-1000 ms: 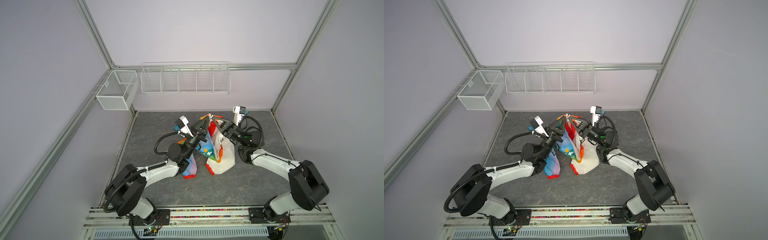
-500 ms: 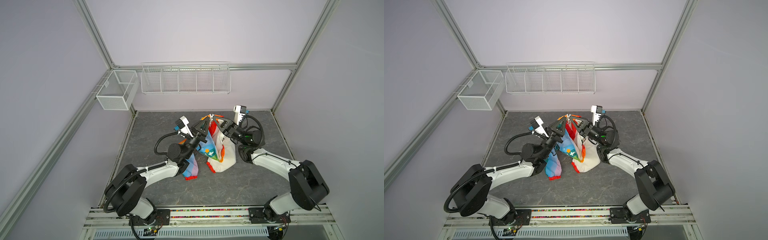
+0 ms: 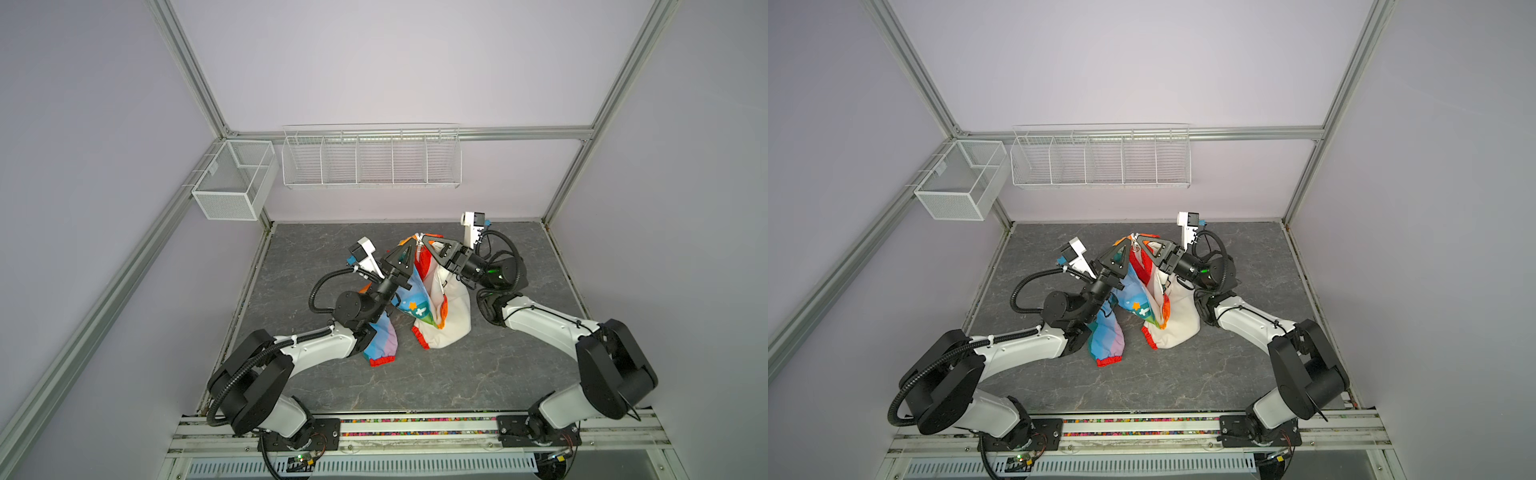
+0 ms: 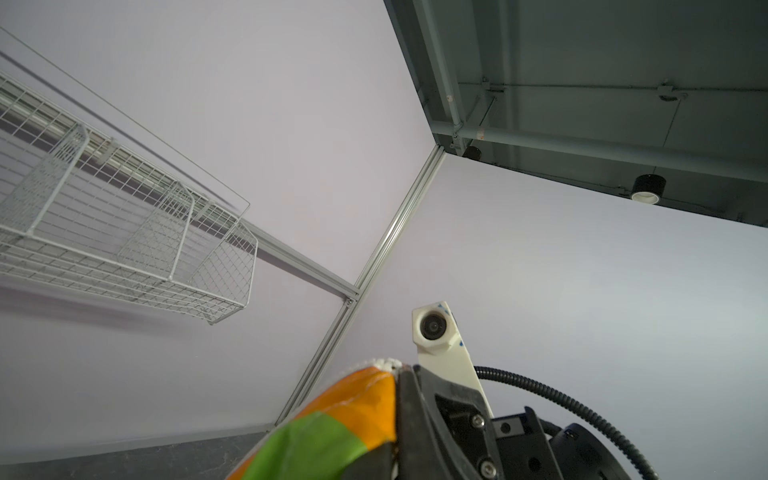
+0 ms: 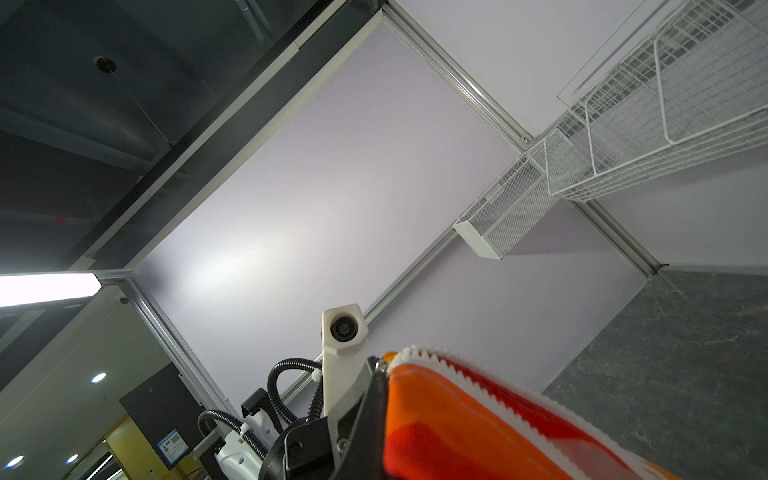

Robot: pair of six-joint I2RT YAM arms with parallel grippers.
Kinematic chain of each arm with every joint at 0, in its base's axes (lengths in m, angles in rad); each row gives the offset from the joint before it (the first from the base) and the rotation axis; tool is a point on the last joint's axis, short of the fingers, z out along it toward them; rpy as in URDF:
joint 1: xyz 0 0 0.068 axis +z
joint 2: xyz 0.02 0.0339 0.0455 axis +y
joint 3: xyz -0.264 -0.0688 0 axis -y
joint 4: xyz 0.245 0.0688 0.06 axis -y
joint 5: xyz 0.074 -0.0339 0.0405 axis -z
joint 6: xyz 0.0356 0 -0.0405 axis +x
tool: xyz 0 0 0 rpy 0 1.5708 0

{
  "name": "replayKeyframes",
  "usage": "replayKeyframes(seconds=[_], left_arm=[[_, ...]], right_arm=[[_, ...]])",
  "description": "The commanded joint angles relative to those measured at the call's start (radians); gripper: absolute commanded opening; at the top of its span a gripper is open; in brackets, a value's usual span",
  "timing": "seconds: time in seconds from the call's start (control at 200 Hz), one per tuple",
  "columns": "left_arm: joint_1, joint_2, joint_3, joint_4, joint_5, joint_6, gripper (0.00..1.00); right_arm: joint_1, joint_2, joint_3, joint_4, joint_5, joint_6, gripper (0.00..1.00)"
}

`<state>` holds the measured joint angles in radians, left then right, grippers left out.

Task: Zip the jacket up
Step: 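Lower the jacket toward the table with both grippers, zipper ends still held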

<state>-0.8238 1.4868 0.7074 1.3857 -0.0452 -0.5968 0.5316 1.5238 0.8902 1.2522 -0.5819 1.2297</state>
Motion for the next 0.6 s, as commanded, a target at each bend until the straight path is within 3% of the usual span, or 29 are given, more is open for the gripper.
replayKeyframes(seconds=[0.0,0.19,0.265,0.405,0.595], left_arm=[[0.003,-0.025,-0.032,-0.058,-0.030,-0.092,0.00],[0.003,-0.104,-0.031,-0.316,-0.030,-0.208,0.00],[0.003,-0.151,-0.033,-0.458,-0.035,-0.248,0.00],[-0.004,-0.213,-0.055,-0.644,-0.040,-0.316,0.00],[-0.037,-0.224,-0.131,-0.643,-0.081,-0.382,0.00]], right_arm=[[-0.025,-0.029,0.069,-0.111,0.032,0.017,0.07],[-0.028,-0.094,0.118,-0.671,0.055,-0.168,0.07],[-0.034,-0.089,0.126,-0.781,0.055,-0.180,0.07],[-0.053,-0.035,0.079,-0.726,0.022,-0.063,0.07],[-0.051,0.058,-0.028,-0.476,0.077,0.124,0.07]])
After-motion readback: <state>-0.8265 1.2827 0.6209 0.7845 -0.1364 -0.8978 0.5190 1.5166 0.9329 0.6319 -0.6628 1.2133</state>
